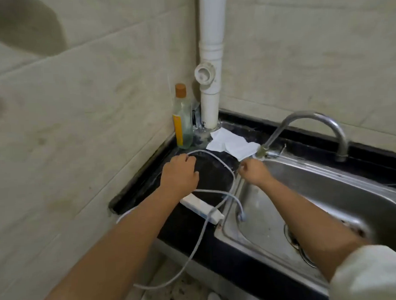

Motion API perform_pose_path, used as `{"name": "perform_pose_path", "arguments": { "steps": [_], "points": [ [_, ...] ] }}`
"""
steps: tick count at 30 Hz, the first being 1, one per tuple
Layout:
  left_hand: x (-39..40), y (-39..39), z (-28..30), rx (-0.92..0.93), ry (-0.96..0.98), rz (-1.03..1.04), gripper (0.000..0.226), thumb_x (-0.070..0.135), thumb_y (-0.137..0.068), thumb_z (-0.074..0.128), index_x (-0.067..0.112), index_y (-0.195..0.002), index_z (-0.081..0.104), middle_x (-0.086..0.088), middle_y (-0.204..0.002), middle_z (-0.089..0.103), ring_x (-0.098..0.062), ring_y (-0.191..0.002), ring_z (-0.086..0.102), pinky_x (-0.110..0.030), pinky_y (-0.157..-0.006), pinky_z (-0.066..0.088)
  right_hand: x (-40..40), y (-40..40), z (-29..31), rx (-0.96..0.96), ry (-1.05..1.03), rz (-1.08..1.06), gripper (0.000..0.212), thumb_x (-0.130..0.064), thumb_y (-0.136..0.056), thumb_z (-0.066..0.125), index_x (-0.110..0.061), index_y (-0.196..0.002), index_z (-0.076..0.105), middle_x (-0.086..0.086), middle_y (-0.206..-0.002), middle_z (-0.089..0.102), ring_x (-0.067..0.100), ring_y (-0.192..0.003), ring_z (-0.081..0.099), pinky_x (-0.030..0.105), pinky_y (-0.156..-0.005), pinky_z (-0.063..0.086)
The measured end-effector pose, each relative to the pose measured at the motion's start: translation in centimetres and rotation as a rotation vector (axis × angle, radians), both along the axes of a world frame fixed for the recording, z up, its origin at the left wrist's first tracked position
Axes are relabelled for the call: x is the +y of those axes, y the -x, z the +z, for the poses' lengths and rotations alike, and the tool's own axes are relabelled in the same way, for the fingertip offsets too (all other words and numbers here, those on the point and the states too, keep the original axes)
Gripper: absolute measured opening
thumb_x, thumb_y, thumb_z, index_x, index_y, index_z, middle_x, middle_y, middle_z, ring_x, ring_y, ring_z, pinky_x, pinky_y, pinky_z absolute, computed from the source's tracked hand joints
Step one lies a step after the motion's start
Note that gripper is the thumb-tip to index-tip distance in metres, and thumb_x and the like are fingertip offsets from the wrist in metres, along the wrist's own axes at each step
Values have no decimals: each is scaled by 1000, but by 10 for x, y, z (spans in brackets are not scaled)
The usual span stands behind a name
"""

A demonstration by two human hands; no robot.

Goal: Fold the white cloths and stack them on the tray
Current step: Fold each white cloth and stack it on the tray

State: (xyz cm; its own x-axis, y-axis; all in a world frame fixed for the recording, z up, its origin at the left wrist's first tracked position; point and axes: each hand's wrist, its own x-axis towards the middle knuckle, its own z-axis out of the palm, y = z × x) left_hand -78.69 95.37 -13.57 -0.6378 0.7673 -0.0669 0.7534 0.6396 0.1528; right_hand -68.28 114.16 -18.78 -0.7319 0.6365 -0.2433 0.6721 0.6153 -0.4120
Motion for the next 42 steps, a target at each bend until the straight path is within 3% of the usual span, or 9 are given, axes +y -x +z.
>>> {"name": "perform_pose_path", "arguments": {
  "steps": [7,12,19,22,25,28,32,37,42],
  "points": [
    [77,53,-51,-122,99,-12,44,29,-95,45,12,-136,40,-8,-140,43,-26,-128,41,-39,-103,40,65,73,-67,-124,-151,-44,44,-31,-87,56,-6,-122,48,18,-123,51,36,-115,49,42,-93,43],
    [94,67,-85,-209,143,-16,47,30,-96,44,12,-138,37,-9,-141,41,-26,-128,40,-39,-106,38,88,82,-88,-31,-125,-60,23,-14,-88,49,0,-101,63,22,-109,59,37,-101,57,37,-83,46],
    [122,52,-97,-346,-69,43,71,33,-93,51,20,-149,10,-9,-151,28,-26,-136,31,-38,-107,37,76,40,-51,318,64,153,28,-17,-72,51,5,-70,69,23,-66,62,32,-65,61,24,-59,40],
    [128,36,-99,-313,-209,-5,56,27,-92,55,20,-143,34,-9,-144,39,-26,-130,39,-36,-105,38,64,14,-19,402,98,216,18,-12,-74,58,0,-73,71,18,-65,63,13,-65,52,1,-61,36],
    [123,19,-93,-278,-320,-86,27,15,-91,54,8,-115,65,-11,-119,63,-29,-109,56,-37,-93,43,51,-15,11,432,72,231,17,-13,-75,57,-1,-75,70,15,-65,63,4,-67,46,0,-62,35],
    [109,-4,-74,-305,-410,-214,35,22,-89,44,-1,-101,68,-19,-102,68,-35,-95,63,-38,-85,48,31,-56,39,398,0,205,21,-16,-77,54,0,-75,67,9,-66,58,5,-63,46,3,-62,35],
    [87,-42,-28,-234,-385,-406,67,46,-79,15,2,-97,63,-20,-93,67,-33,-87,62,-37,-77,47,-8,-133,72,396,-153,49,17,-9,-81,55,2,-78,67,14,-69,61,14,-67,49,16,-58,28],
    [83,-124,-1,-238,-397,-630,32,19,-95,41,3,-116,60,-18,-115,61,-33,-109,56,-36,-90,41,-48,-248,96,364,-229,-286,15,1,-84,55,4,-91,68,25,-87,67,23,-74,54,20,-65,30],
    [114,-246,14,-210,-343,-875,25,17,-96,45,7,-109,64,-15,-109,61,-32,-106,55,-38,-85,44,-81,-376,107,291,-271,-625,21,-2,-87,49,1,-99,67,18,-101,67,29,-97,59,25,-74,37]
  ]
}}
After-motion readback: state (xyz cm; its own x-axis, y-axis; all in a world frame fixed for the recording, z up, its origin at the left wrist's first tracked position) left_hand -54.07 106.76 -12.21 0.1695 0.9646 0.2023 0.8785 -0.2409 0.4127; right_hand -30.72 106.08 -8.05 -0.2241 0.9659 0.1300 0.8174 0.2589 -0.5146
